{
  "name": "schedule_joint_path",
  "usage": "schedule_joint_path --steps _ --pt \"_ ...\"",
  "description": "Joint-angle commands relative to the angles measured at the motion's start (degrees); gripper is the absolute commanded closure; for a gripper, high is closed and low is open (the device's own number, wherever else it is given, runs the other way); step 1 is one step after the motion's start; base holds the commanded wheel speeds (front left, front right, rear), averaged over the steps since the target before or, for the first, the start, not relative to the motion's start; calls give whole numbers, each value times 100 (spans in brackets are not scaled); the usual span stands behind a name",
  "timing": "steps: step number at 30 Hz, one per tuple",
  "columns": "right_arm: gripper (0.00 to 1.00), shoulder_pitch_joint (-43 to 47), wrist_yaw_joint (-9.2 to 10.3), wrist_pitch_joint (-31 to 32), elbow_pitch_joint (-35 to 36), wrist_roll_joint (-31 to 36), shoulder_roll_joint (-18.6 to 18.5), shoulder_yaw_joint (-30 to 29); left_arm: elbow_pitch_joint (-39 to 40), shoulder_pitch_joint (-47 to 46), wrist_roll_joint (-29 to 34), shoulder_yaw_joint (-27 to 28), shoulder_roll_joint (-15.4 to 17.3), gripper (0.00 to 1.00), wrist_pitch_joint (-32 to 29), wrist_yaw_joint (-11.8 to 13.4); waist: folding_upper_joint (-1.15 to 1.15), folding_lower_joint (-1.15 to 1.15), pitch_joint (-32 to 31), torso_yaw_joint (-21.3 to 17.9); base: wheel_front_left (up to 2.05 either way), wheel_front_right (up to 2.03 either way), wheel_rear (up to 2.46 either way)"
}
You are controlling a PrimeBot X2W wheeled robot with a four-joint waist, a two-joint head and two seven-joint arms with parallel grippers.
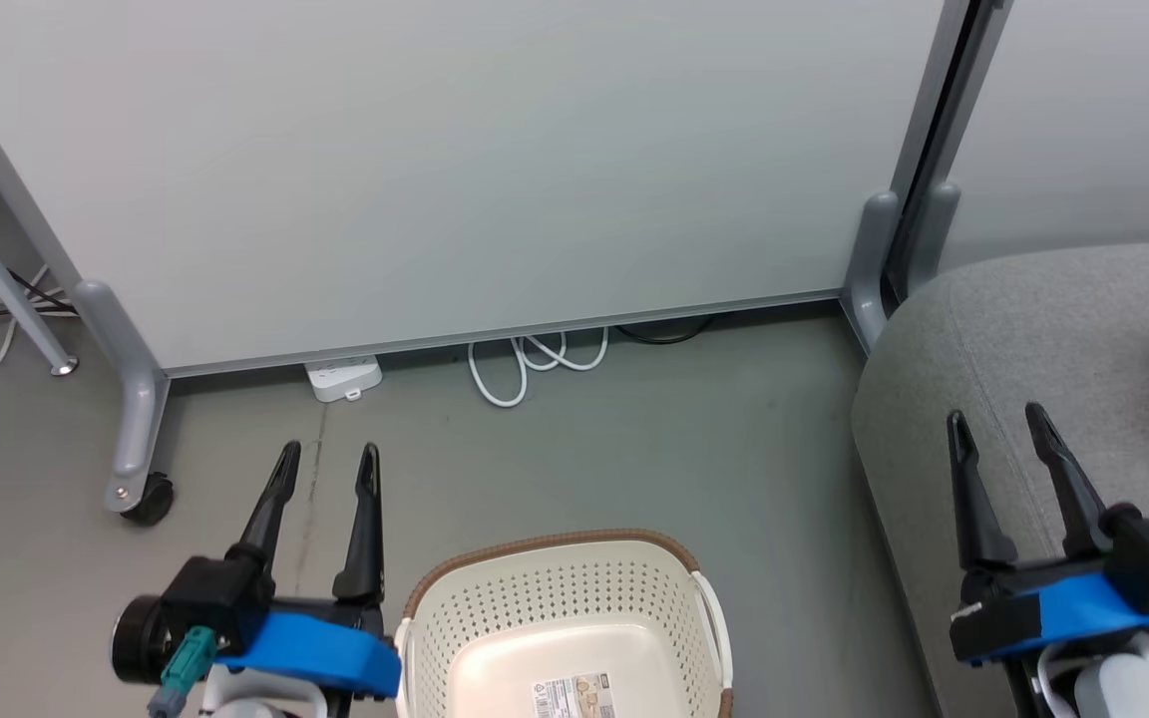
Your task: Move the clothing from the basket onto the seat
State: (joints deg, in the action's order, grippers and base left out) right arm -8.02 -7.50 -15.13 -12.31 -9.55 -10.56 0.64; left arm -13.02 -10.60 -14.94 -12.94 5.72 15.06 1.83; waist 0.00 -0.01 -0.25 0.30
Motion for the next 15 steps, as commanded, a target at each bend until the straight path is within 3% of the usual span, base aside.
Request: schedule_joint_path --steps 1,15 --pt "0 150 2 -1 23 -39 52 -38 -6 116 55 73 -28 0 16 -35 0 1 -49 49 0 0 0" --pt "0 793 2 -1 31 -78 390 -208 125 655 378 671 -260 0 16 -448 0 1 -226 114 0 0 0"
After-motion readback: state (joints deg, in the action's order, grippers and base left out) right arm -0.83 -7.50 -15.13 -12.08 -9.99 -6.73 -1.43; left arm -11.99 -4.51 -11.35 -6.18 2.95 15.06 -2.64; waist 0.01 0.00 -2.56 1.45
